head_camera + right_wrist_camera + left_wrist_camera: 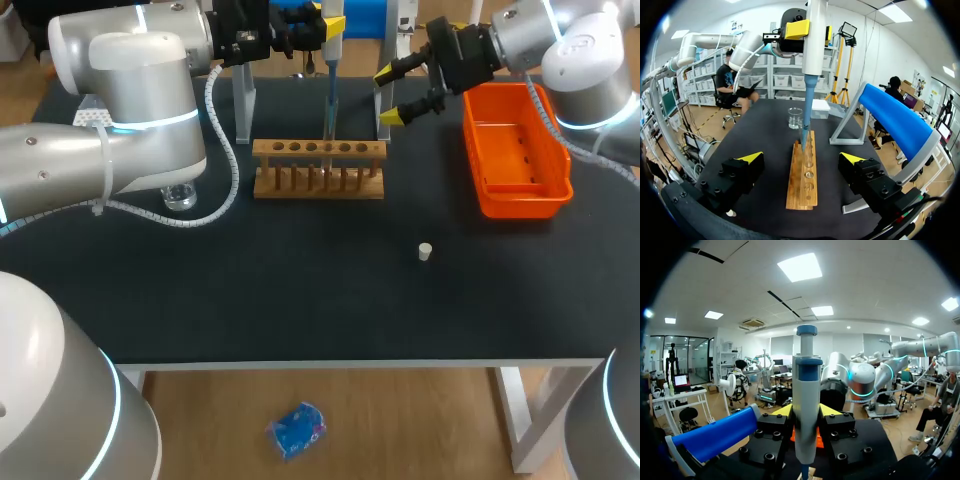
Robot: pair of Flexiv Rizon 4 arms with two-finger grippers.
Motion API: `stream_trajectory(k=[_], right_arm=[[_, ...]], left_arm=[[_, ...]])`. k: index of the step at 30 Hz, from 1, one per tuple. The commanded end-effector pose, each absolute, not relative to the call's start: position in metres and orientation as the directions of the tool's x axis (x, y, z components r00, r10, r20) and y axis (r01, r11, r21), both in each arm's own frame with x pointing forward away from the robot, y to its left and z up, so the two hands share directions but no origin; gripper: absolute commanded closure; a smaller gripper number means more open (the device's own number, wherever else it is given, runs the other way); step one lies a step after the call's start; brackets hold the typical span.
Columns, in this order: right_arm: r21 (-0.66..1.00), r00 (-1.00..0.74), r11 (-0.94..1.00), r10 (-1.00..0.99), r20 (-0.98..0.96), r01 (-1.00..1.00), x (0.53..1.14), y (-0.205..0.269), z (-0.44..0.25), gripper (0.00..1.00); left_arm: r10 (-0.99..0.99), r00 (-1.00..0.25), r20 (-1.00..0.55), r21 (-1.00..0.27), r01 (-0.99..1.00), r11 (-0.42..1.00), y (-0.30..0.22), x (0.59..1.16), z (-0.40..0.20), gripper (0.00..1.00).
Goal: Invert the test tube, pick up the pipette, mount the tip to pipette, aspirate from beaker and dispense into the tube, eject the tip, return the pipette, and cap with the stopper.
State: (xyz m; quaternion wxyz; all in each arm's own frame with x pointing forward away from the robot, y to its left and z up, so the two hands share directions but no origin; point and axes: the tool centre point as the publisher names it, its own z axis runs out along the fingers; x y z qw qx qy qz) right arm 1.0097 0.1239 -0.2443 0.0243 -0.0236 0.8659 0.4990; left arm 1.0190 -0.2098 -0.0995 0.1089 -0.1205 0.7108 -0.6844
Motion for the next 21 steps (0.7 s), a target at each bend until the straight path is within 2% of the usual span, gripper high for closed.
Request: stream_trajectory(k=[1, 21], right_arm=[[0.863, -0.998, 0.501, -0.018, -0.066, -0.066, 1.0099, 0.1233, -0.2443, 0.0], [0.863, -0.998, 0.501, -0.018, -0.066, -0.066, 1.0099, 0.1233, -0.2443, 0.0]], left_arm=[[-0.323, -0.946, 0.01, -0.999, -0.023, 0.034, -0.2101, 1.0185, -0.0992, 1.0], [-0.314, -0.949, -0.006, -1.0, -0.004, 0.031, -0.2134, 1.0223, -0.0914, 1.0]])
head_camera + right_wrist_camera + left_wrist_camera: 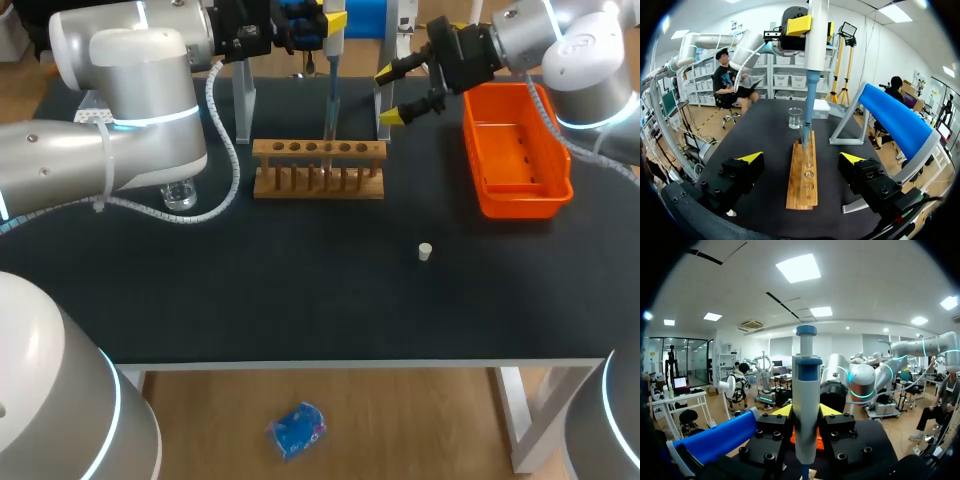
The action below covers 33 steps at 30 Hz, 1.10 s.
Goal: Invert the test tube, pick up the pipette, mount the tip to pipette, aspirate from beaker and dispense into the tube, eject the tip, return the pipette, and cap with the stopper.
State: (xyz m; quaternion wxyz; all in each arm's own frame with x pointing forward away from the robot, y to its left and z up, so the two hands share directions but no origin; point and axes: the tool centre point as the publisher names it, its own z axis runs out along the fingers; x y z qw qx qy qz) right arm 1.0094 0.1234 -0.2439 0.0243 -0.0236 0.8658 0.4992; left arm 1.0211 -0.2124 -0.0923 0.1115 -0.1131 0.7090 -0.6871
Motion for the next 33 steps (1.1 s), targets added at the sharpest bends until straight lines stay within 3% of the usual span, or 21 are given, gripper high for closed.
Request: stream_trajectory(k=[1, 33], right_arm=[[0.863, -0.998, 0.501, -0.018, -0.066, -0.066, 1.01, 0.123, -0.244, 0.0], [0.863, -0.998, 0.501, -0.018, -0.066, -0.066, 1.01, 0.123, -0.244, 0.0]], left_arm=[[-0.315, -0.949, -0.008, -1.0, -0.002, 0.031, -0.214, 1.023, -0.091, 1.0], [-0.323, -0.945, -0.04, -0.999, 0.03, 0.038, -0.211, 1.025, -0.071, 1.0]])
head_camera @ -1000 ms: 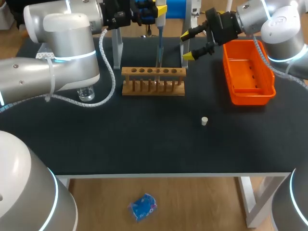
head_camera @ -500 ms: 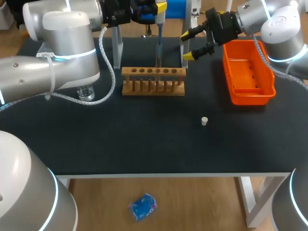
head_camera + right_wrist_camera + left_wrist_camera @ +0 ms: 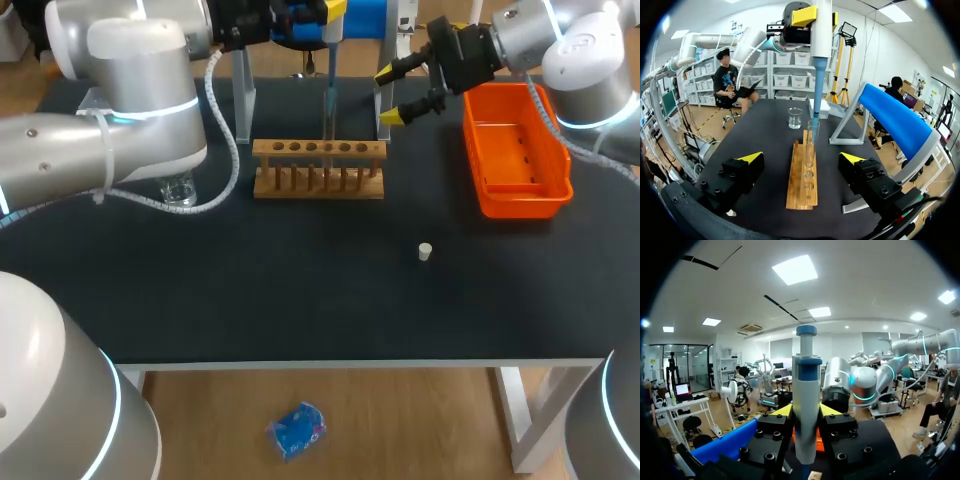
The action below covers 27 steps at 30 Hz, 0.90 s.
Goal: Invert the test tube, pick up the pipette, mount the tip to pipette, aspirate from beaker and dispense into the tube, eject the tip, return the pipette, and cap with the stopper.
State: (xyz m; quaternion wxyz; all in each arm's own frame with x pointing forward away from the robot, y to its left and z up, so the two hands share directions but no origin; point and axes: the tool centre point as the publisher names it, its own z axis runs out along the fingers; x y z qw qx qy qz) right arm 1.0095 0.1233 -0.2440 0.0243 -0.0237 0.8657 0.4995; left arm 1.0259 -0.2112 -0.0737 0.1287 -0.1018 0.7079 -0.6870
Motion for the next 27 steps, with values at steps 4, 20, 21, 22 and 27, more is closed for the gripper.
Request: stream_trajectory(k=[4, 20, 21, 22, 27], right_arm=[[0.863, -0.998, 0.501, -0.018, -0.066, -0.066, 1.01, 0.123, -0.244, 0.0], [0.863, -0.998, 0.501, -0.018, -0.066, -0.066, 1.01, 0.123, -0.244, 0.0], [0.863, -0.998, 0.501, -0.018, -0.066, -0.066, 1.01, 0.123, -0.244, 0.0], [0.863, -0.998, 0.501, -0.018, -0.066, -0.066, 1.01, 0.123, -0.244, 0.0], [0.863, -0.998, 0.501, -0.018, -0.066, -0.066, 1.01, 0.123, -0.244, 0.0]], left_arm=[[-0.325, -0.945, -0.04, -0.999, 0.028, 0.04, -0.21, 1.024, -0.068, 1.0], [-0.33, -0.943, -0.042, -0.999, 0.03, 0.04, -0.208, 1.022, -0.052, 1.0], [-0.33, -0.943, -0.044, -0.999, 0.033, 0.041, -0.208, 1.022, -0.051, 1.0], [-0.33, -0.943, -0.045, -0.999, 0.034, 0.041, -0.208, 1.022, -0.05, 1.0], [-0.332, -0.942, -0.048, -0.999, 0.038, 0.036, -0.208, 1.021, -0.045, 1.0]])
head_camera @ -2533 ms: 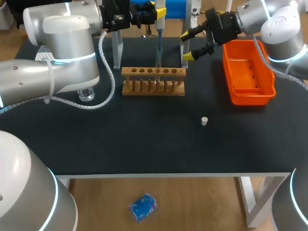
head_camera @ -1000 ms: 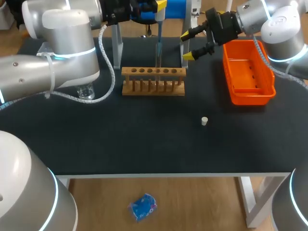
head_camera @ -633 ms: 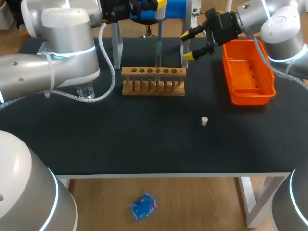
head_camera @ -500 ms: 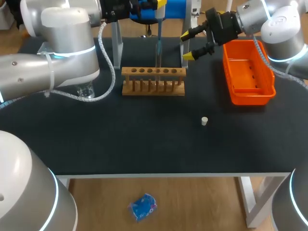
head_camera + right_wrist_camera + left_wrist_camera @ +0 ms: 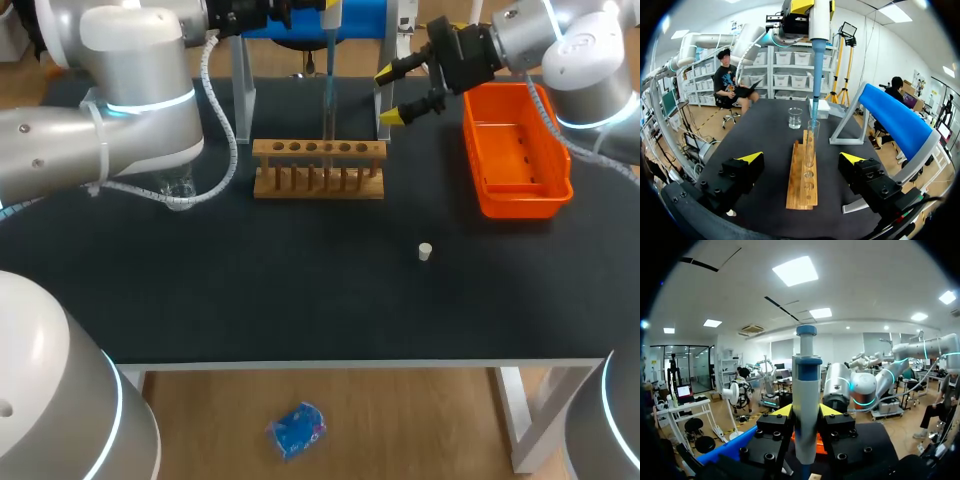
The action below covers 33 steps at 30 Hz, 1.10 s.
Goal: Invert the test tube, pick up the pipette, mount the tip to pipette, aspirate from beaker and dispense into the tube, eject the tip, return the pipette, and cap with the stopper.
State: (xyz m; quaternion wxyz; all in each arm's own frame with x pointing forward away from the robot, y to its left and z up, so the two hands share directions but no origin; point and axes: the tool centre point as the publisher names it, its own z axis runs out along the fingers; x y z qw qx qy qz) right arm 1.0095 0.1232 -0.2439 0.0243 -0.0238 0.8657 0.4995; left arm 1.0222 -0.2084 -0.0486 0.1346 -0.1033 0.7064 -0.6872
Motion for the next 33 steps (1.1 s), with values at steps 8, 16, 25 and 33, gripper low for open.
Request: stream_trajectory(k=[8, 16, 25, 33], right_arm=[[0.863, -0.998, 0.501, -0.018, -0.066, -0.066, 1.01, 0.123, -0.244, 0.0], [0.863, -0.998, 0.501, -0.018, -0.066, -0.066, 1.01, 0.123, -0.244, 0.0], [0.863, -0.998, 0.501, -0.018, -0.066, -0.066, 1.01, 0.123, -0.244, 0.0], [0.863, -0.998, 0.501, -0.018, -0.066, -0.066, 1.01, 0.123, -0.244, 0.0]], left_arm=[[-0.332, -0.942, -0.054, -0.998, 0.044, 0.037, -0.21, 1.021, -0.036, 1.0], [-0.332, -0.94, -0.08, -0.996, 0.066, 0.055, -0.21, 1.021, -0.018, 1.0], [-0.334, -0.937, -0.101, -0.994, 0.084, 0.066, -0.212, 1.02, -0.002, 1.0], [-0.328, -0.938, -0.115, -0.993, 0.097, 0.071, -0.217, 1.016, 0.008, 1.0]])
